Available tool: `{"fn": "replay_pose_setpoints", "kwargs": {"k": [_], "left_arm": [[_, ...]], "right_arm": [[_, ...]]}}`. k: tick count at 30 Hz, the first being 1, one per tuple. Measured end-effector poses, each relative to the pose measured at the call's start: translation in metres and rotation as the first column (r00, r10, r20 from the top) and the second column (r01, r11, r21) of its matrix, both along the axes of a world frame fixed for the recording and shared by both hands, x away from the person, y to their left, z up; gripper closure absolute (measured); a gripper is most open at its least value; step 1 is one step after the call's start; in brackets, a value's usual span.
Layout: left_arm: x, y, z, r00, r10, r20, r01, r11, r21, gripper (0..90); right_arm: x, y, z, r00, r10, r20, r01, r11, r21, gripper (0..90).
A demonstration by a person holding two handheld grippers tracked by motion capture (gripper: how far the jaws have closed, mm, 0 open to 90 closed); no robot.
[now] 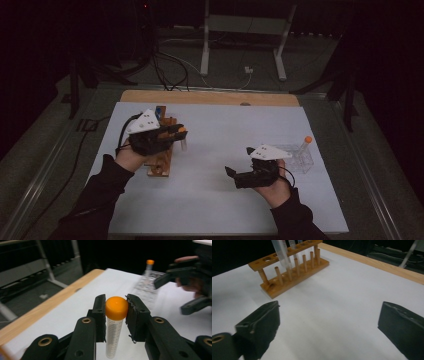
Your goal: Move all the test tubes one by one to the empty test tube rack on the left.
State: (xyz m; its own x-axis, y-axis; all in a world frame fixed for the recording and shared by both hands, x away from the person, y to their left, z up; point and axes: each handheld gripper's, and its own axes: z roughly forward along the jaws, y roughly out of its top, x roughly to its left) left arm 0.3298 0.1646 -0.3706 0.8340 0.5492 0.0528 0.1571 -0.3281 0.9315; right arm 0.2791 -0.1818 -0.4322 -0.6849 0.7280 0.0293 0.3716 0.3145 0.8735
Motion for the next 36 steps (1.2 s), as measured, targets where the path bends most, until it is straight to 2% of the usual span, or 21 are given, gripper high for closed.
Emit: {"fn": "replay_pose_setpoints", "kwargs": {"k": [8,10,17,23,27,36], "left_arm": [[0.007,0.035,0.002,0.9950,0.100,0.000,-0.100,0.9949,-0.013,71.7],[0.008,0.040,0.001,0.9927,0.121,0.002,-0.120,0.9927,-0.007,71.7],[0.010,0.055,-0.010,0.9850,0.172,-0.011,-0.172,0.9851,0.008,71.7],[0.013,0.065,-0.020,0.9750,0.222,-0.013,-0.221,0.9749,0.023,71.7],[0.015,0.070,-0.028,0.9711,0.237,-0.031,-0.236,0.9716,0.019,71.7],[0.016,0.068,-0.052,0.9677,0.241,-0.076,-0.238,0.9705,0.036,71.7]], "right_arm": [[-0.001,-0.003,0.002,1.0000,0.006,-0.001,-0.006,1.000,0.007,0.0],[0.000,-0.005,0.002,0.9998,0.016,-0.009,-0.016,1.000,0.022,0.0],[-0.001,-0.005,0.002,0.9998,0.019,-0.002,-0.019,1.000,0.014,0.0],[-0.001,-0.005,0.001,0.9998,0.022,-0.001,-0.022,1.000,0.006,0.0],[-0.001,-0.005,0.001,0.9997,0.025,-0.003,-0.025,1.000,0.005,0.0],[-0.002,-0.005,0.001,0.9993,0.036,-0.007,-0.036,0.999,0.004,0.0]]}}
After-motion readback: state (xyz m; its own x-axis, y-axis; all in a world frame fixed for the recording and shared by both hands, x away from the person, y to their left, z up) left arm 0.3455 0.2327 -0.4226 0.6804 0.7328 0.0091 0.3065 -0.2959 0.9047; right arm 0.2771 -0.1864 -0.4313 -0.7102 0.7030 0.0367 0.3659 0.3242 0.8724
